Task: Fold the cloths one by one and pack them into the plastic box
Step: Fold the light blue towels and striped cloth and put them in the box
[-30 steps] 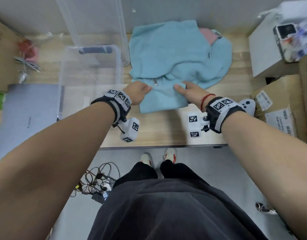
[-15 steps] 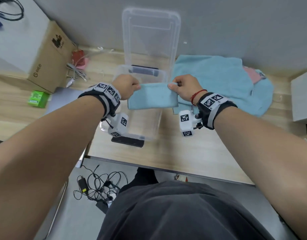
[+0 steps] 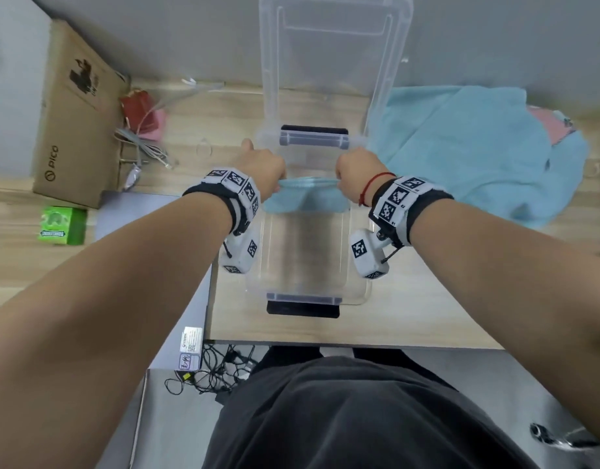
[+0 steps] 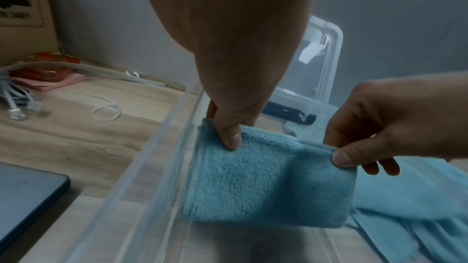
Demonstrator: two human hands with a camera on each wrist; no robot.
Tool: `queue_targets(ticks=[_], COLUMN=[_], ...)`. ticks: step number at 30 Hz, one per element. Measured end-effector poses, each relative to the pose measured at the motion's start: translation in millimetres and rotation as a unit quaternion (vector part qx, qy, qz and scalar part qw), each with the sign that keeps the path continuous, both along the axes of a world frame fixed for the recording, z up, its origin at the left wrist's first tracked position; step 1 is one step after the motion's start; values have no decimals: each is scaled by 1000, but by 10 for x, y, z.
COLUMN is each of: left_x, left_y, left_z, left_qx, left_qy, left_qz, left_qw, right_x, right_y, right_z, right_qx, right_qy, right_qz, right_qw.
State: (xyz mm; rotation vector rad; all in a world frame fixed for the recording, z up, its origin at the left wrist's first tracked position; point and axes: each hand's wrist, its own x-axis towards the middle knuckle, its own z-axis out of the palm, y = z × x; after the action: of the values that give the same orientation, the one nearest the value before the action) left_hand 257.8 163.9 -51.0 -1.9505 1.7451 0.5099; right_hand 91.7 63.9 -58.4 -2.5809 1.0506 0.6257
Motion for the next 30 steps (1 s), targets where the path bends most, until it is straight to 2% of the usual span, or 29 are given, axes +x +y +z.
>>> queue_targets(ticks=[3,6,10,14,18,21,24,26,30], left_x=[-41,-47,-11,123,245,260,236,231,240], left_y=[-34,-60,-85,-48,26,47,64,61,44], left_z=[-61,-115,-185,-233,-215,-180,-182,-199,-238], left_qx=[10,-17,-78,-197,-284,-282,-246,-244,-252], left_qy=[-26,-36,-9,71,104,145,171,176,184], left_qz=[-42,-70,-48,5,101,227,286,295,298], left_qw=[999,997,996,978,948,921,910,907,902], right_x=[78,126,158,138,150,218,280,306,326], right_y=[-1,-5,-49,-94,-72,38,208,295,375], right_z=[-86,-144,-201,-197,-207,-301,-462,-585,-755], right_qx=[-1,-10,-36,-65,-30,51,80,84,107], right_qy=[42,58,48,40,13,27,94,126,139], right_qz=[31,45,30,22,48,121,206,207,161], right_qw=[999,997,998,997,998,991,971,967,971])
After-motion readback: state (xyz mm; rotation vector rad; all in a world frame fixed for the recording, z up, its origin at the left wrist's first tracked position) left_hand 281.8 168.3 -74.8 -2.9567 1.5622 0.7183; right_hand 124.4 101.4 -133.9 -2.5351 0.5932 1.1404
